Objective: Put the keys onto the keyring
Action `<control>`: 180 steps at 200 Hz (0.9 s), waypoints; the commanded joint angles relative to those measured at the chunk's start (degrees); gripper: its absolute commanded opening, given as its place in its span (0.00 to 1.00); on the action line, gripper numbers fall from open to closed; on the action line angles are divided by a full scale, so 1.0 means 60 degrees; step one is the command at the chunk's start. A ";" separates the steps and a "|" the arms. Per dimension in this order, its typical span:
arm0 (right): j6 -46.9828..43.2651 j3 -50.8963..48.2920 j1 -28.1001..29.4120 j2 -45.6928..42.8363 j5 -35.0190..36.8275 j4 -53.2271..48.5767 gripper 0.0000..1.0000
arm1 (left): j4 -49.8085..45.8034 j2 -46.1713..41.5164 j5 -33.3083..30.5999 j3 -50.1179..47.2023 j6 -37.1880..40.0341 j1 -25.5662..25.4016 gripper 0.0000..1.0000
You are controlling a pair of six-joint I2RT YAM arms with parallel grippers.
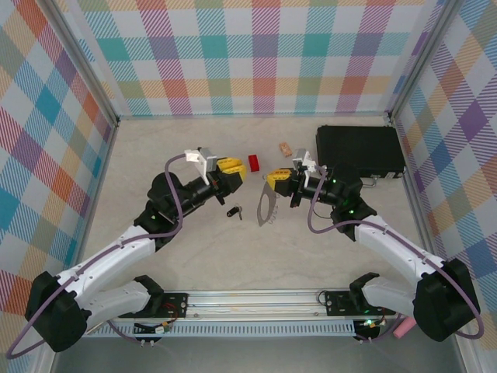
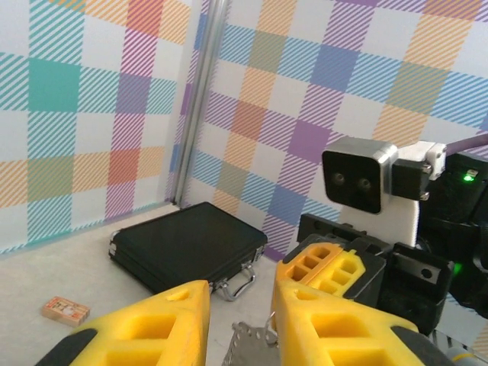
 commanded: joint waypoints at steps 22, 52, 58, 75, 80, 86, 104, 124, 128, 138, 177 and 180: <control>-0.0031 0.0036 0.0049 0.0011 -0.0039 0.0725 0.00 | 0.0100 0.0099 0.0149 -0.0218 -0.0148 0.0061 0.28; 0.0053 0.0151 0.0049 0.0089 -0.0032 0.0556 0.00 | 0.0092 0.0258 0.0376 -0.0209 -0.0128 0.0061 0.28; 0.0075 0.0167 0.0049 0.0091 0.0011 0.0505 0.00 | 0.0058 0.0277 0.0365 -0.0205 -0.0100 0.0061 0.28; 0.0134 0.0361 0.0042 0.0062 0.0388 -0.0087 0.00 | -0.0133 0.0318 0.0264 -0.0173 -0.0026 0.0075 0.28; 0.0095 0.0478 0.0056 0.0046 0.0480 -0.0388 0.00 | -0.0179 0.0304 0.0240 -0.0171 -0.0004 0.0087 0.28; 0.0027 0.0587 0.0049 0.0049 0.0535 -0.0661 0.00 | -0.0205 0.0291 0.0209 -0.0181 0.0050 0.0090 0.28; -0.0082 0.0724 0.0049 0.0044 0.0784 -0.1125 0.00 | -0.0481 0.0250 -0.0034 -0.0173 0.0191 0.0131 0.28; -0.0291 0.0758 0.0071 0.0040 0.1164 -0.1542 0.00 | -0.1523 0.0245 -0.0563 0.0077 0.0593 0.0171 0.27; -0.0312 0.0738 0.0069 0.0033 0.1234 -0.1602 0.00 | -0.1695 0.0244 -0.0663 0.0103 0.0679 0.0189 0.27; -0.0478 0.0707 0.0092 0.0006 0.1347 -0.1762 0.00 | -0.2061 0.0246 -0.0860 0.0146 0.0872 0.0236 0.27; -0.1212 0.0677 0.0333 -0.0142 0.2291 -0.2525 0.00 | -0.3188 0.0394 -0.1476 0.0253 0.1233 0.0355 0.27; -0.1251 0.0690 0.0343 -0.0143 0.2351 -0.2587 0.00 | -0.3268 0.0421 -0.1513 0.0270 0.1242 0.0367 0.27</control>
